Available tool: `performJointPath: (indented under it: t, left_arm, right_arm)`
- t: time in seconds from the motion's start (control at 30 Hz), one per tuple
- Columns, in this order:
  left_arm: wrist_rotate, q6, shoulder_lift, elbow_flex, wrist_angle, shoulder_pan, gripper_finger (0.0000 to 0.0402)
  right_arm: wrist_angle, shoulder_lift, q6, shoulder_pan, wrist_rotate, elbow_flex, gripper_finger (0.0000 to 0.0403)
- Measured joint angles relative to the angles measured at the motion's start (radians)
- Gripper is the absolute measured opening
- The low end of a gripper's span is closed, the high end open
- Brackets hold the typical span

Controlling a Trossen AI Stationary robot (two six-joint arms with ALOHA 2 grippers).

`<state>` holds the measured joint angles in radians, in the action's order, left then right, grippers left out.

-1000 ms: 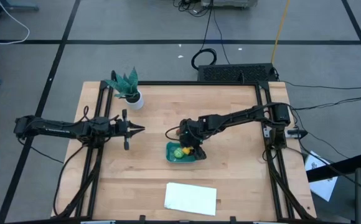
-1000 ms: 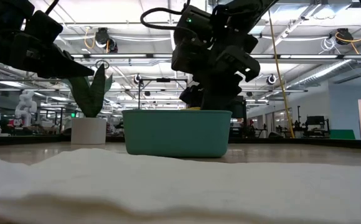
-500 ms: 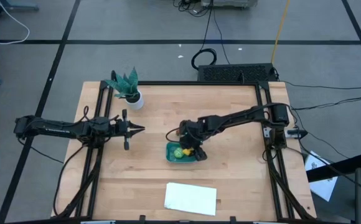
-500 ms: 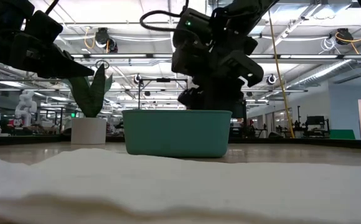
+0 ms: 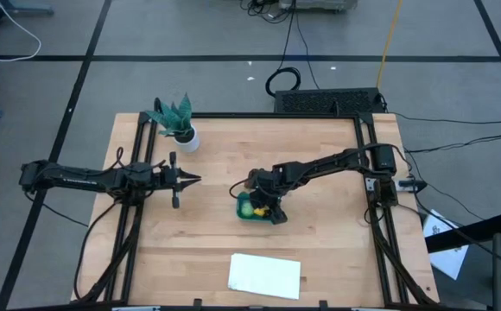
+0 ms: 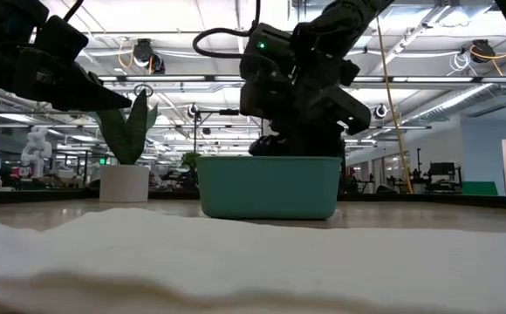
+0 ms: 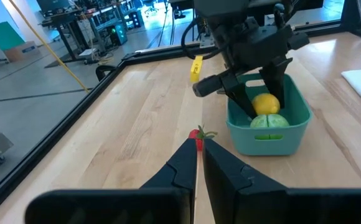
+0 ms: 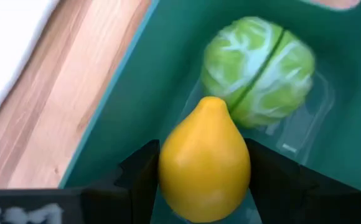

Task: Pick and placing Produce into tupperware
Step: Put the lemon into the blue bin

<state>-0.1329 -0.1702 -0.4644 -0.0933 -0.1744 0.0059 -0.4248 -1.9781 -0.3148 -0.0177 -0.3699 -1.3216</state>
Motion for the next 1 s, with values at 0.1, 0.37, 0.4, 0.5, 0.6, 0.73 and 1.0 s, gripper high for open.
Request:
performJointPath:
  t: [0.1, 0.37, 0.4, 0.5, 0.6, 0.73, 1.0]
  left_arm:
    - [0.000, -0.001, 0.000, 0.000, 0.000, 0.000, 0.0033]
    - [0.000, -0.001, 0.000, 0.000, 0.000, 0.000, 0.0033]
    - [0.000, -0.001, 0.000, 0.000, 0.000, 0.000, 0.0033]
    - [0.000, -0.001, 0.000, 0.000, 0.003, 0.000, 0.0033]
    - [0.000, -0.001, 0.000, 0.000, 0.012, 0.000, 0.0033]
    - [0.000, -0.001, 0.000, 0.000, 0.016, 0.000, 0.0033]
    - [0.000, -0.001, 0.000, 0.000, 0.016, 0.000, 0.0033]
  right_arm:
    - [-0.006, -0.001, -0.002, 0.000, 0.000, 0.000, 0.0199]
    - [-0.007, -0.001, 0.012, 0.000, -0.001, 0.000, 0.0216]
    - [-0.007, -0.001, 0.012, 0.000, -0.001, 0.000, 0.0221]
    - [-0.007, -0.001, 0.016, 0.000, 0.000, 0.000, 0.0231]
    - [-0.007, -0.001, 0.018, 0.000, 0.000, 0.000, 0.0233]
    - [-0.007, -0.001, 0.019, 0.000, 0.000, 0.000, 0.0231]
    - [-0.010, 0.002, 0.041, 0.000, 0.002, 0.000, 0.0231]
